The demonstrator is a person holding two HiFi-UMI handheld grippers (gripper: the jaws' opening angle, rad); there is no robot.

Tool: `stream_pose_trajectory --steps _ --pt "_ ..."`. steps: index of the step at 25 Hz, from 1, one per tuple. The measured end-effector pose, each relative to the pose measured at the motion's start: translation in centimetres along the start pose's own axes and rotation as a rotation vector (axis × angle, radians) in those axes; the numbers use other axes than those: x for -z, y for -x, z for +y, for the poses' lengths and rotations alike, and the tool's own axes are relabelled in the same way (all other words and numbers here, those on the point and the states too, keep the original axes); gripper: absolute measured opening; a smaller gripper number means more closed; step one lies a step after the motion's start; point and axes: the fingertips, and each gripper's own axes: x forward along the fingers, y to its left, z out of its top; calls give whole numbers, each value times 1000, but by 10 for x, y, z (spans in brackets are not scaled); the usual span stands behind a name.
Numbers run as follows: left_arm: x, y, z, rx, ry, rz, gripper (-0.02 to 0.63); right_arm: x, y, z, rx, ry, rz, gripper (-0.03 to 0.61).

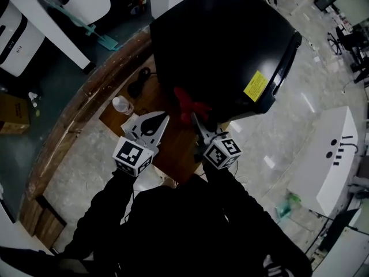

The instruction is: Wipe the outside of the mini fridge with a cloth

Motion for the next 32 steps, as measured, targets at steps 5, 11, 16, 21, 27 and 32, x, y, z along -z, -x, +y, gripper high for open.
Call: stream_pose_trajectory --steps 5,11,16,21,27,32 --pt "-27 25 -50 88 -16 -57 6 -32 61 57 -44 245 34 91" --pt "-42 51 -90 136 -48 -95 6 -54 121 104 -24 334 -60 87" --pt "-45 52 -91 146 -53 -101 6 -54 122 102 5 375 -51 87" --pt "-46 58 -89 142 -59 -98 6 -56 122 106 11 406 -43 87" --pt "-50 64 -88 129 -54 -111 6 -62 121 110 -2 428 -52 87" --pt "-45 68 -85 124 -42 -108 6 -59 121 111 1 434 -38 87"
